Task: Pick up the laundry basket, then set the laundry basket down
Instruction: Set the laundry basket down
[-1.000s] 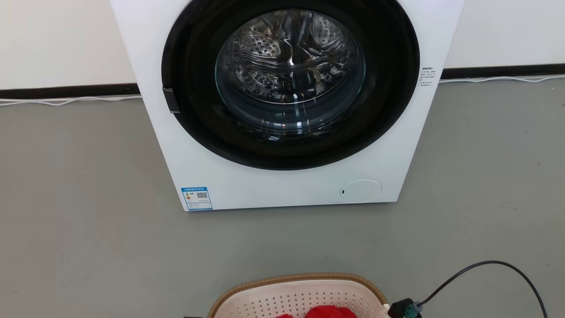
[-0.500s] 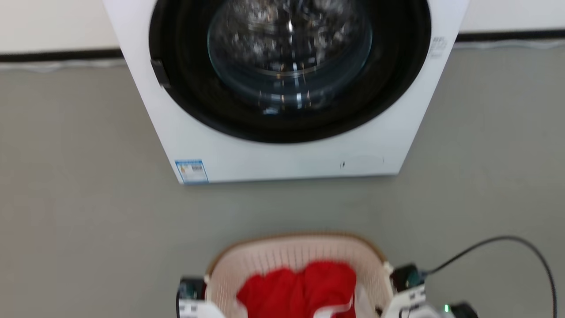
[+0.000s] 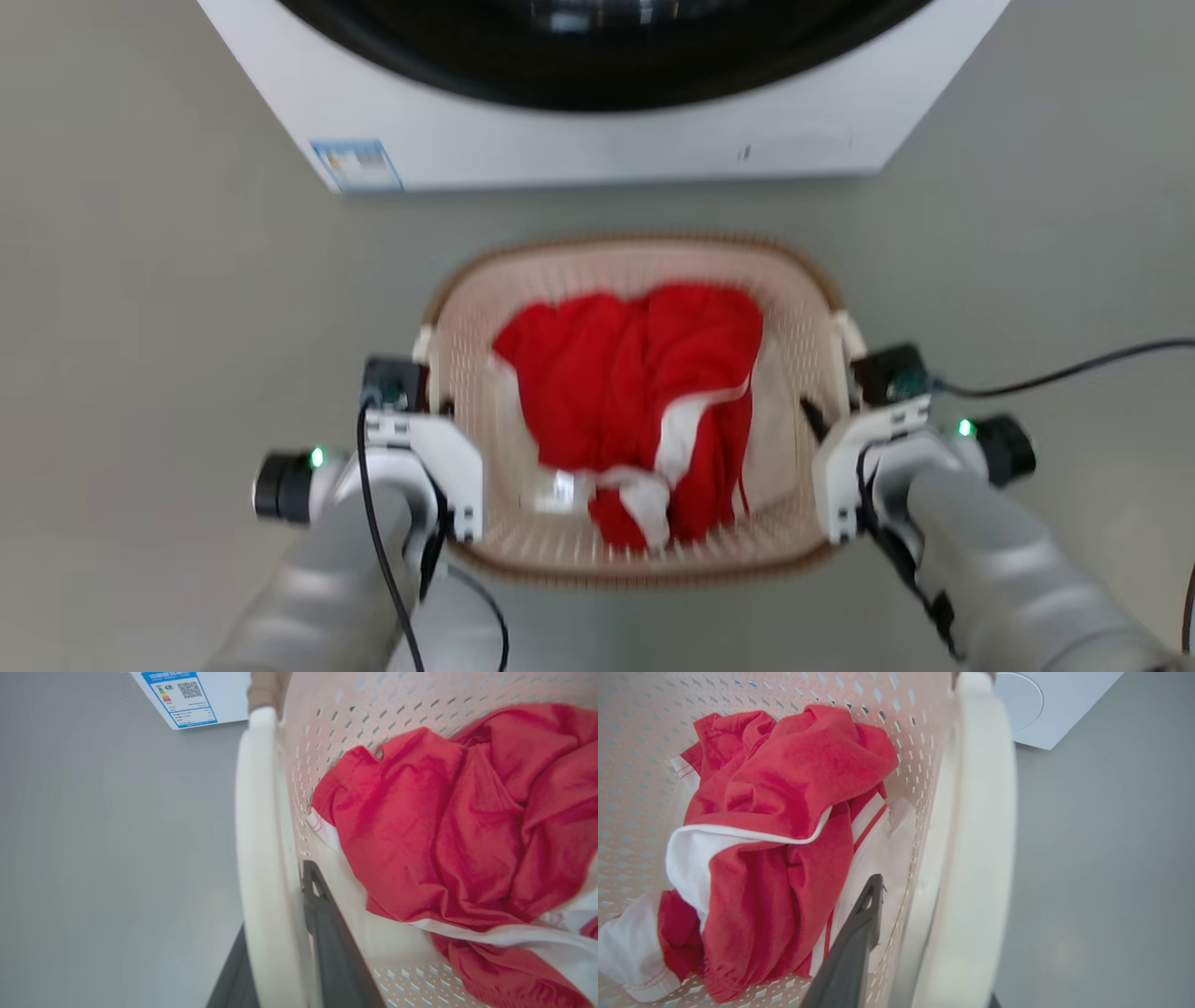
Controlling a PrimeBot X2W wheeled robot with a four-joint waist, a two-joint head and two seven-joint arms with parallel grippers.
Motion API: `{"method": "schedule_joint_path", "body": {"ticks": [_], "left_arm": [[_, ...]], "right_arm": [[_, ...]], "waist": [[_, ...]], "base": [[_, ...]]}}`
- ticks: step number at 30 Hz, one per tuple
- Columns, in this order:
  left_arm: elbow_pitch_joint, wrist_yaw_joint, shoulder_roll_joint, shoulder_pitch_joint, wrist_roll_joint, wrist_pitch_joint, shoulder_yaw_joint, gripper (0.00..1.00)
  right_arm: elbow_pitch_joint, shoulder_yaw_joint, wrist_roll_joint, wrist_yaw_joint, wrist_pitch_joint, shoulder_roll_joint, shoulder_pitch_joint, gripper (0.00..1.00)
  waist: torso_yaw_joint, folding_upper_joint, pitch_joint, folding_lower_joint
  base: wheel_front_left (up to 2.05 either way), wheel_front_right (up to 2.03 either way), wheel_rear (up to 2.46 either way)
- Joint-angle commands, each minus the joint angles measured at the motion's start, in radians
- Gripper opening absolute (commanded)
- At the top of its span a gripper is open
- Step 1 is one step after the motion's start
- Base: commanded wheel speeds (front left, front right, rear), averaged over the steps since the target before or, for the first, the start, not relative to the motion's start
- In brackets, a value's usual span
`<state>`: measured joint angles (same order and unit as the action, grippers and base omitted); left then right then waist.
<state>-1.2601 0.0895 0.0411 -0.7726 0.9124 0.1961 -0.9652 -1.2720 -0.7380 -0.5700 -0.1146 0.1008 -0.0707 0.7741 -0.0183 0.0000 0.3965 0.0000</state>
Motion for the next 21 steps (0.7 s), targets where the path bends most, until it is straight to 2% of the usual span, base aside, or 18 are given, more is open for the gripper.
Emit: {"method": "schedule_joint_path", "body": {"ticks": [1,9,16,21], "left_arm": [[0.008,0.014,0.024,-0.067,-0.027,0.025,0.014,0.0],[0.022,0.03,0.021,-0.19,-0.054,0.059,0.017,0.0],[0.035,0.035,0.019,-0.254,-0.067,0.065,0.03,0.0],[0.08,0.045,0.037,-0.295,-0.085,0.065,0.065,0.0]], "right_arm": [[0.007,-0.005,0.031,-0.016,0.044,0.02,0.04,0.0],[-0.013,0.055,0.061,-0.016,0.098,0.003,0.155,0.0],[-0.017,0.083,0.09,-0.016,0.115,-0.011,0.215,0.0],[-0.018,0.111,0.109,-0.016,0.128,-0.021,0.26,0.0]], "waist": [[0.002,0.0,0.127,0.0],[0.016,0.0,0.285,0.0],[0.014,0.0,0.372,0.0],[0.008,0.0,0.425,0.0]], "base": [[0.0,0.0,0.0],[0.0,0.0,0.0],[0.0,0.0,0.0],[0.0,0.0,0.0]]}}
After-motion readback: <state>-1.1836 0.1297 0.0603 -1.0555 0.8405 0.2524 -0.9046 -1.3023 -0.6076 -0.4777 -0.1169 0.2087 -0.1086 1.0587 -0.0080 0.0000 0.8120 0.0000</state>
